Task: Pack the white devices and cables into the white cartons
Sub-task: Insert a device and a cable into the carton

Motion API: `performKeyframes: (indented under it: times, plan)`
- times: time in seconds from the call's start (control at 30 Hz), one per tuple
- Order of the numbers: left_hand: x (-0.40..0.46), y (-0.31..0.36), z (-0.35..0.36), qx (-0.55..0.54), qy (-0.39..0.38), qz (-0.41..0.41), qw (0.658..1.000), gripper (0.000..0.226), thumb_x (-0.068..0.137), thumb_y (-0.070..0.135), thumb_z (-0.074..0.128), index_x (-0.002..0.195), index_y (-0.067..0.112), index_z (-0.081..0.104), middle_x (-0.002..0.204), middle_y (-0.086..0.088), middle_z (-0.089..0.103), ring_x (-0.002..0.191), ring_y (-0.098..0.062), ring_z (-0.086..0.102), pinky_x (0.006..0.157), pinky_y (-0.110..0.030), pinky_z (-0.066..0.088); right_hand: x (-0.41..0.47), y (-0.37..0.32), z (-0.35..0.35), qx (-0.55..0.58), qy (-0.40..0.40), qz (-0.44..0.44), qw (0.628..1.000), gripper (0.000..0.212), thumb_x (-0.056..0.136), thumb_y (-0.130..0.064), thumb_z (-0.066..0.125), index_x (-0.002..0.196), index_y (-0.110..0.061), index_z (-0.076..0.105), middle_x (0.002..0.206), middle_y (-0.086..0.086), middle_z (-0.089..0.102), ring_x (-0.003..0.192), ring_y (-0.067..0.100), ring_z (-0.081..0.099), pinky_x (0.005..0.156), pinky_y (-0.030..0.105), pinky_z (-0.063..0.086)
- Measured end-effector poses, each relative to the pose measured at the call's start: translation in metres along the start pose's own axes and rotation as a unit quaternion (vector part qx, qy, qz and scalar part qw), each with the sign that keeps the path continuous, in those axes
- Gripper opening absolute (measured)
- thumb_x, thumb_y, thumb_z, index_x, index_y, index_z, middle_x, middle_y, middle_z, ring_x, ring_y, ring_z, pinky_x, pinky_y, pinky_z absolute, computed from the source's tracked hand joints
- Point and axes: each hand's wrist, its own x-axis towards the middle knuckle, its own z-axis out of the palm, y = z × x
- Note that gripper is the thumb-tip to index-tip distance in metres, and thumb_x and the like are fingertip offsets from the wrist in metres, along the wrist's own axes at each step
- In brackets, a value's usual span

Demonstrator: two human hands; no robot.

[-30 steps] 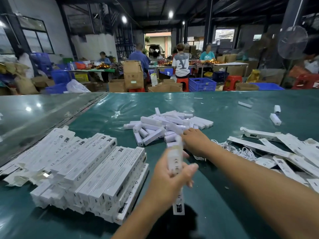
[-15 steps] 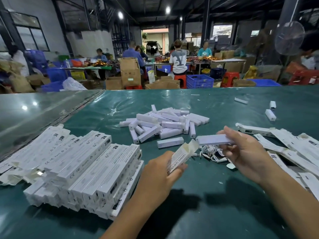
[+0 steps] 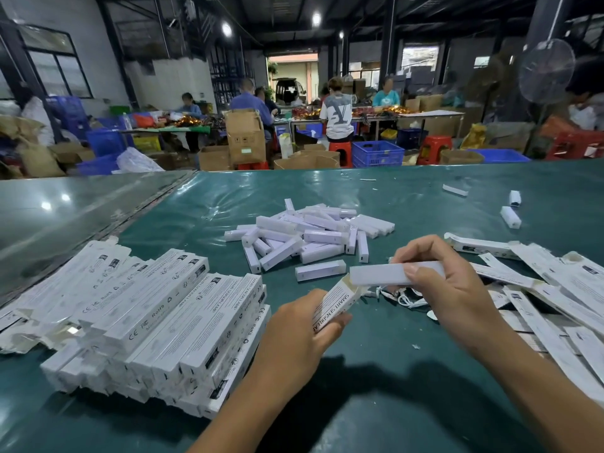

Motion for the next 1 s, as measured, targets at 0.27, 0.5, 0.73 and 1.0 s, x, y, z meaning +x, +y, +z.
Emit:
performKeyframes:
  times: [0.27, 0.5, 0.73, 1.0]
  plan:
    - [-0.002, -0.001, 0.0, 0.065, -0.034, 0.046, 0.996, 0.025, 0.092, 0.056, 0.062, 0.105, 0.034, 0.057, 0.081, 0.015, 0.06, 0.072, -0.009, 0.052, 0.06, -0.025, 0.036, 0.002, 0.0, -0.005, 0.041, 0.002, 0.013, 0.999, 0.022, 0.09, -0.016, 0.042, 0.085, -0.019, 0.063, 0.08, 0.009, 0.066, 0.063, 0.022, 0.059, 0.058, 0.028, 0.05]
    - [-0.003, 0.007, 0.006, 0.034, -0.047, 0.089, 0.994, 0.025, 0.094, 0.051, 0.062, 0.109, 0.032, 0.063, 0.091, 0.015, 0.065, 0.078, -0.008, 0.056, 0.071, -0.034, 0.049, 0.001, -0.008, 0.003, 0.049, 0.025, 0.019, 0.998, 0.015, 0.088, -0.021, 0.048, 0.084, -0.029, 0.06, 0.075, -0.001, 0.064, 0.06, 0.015, 0.049, 0.05, 0.023, 0.042]
    - [-0.006, 0.013, 0.015, -0.035, -0.002, 0.105, 0.994, 0.02, 0.092, 0.041, 0.069, 0.108, 0.029, 0.065, 0.078, 0.022, 0.054, 0.066, 0.0, 0.047, 0.063, -0.025, 0.04, -0.009, -0.013, 0.024, -0.121, -0.12, 0.003, 0.985, 0.064, 0.085, -0.072, 0.054, 0.14, -0.041, 0.044, 0.146, -0.028, 0.05, 0.136, -0.007, 0.043, 0.105, 0.012, 0.037]
    - [-0.007, 0.016, 0.023, -0.232, 0.06, 0.026, 0.97, 0.041, 0.085, 0.068, 0.059, 0.1, 0.03, 0.054, 0.07, -0.002, 0.054, 0.063, -0.027, 0.049, 0.059, -0.045, 0.049, 0.004, 0.021, -0.018, -0.275, 0.086, 0.06, 0.956, 0.012, 0.101, -0.025, 0.056, 0.099, -0.032, 0.066, 0.097, -0.011, 0.074, 0.09, 0.004, 0.065, 0.082, 0.011, 0.043]
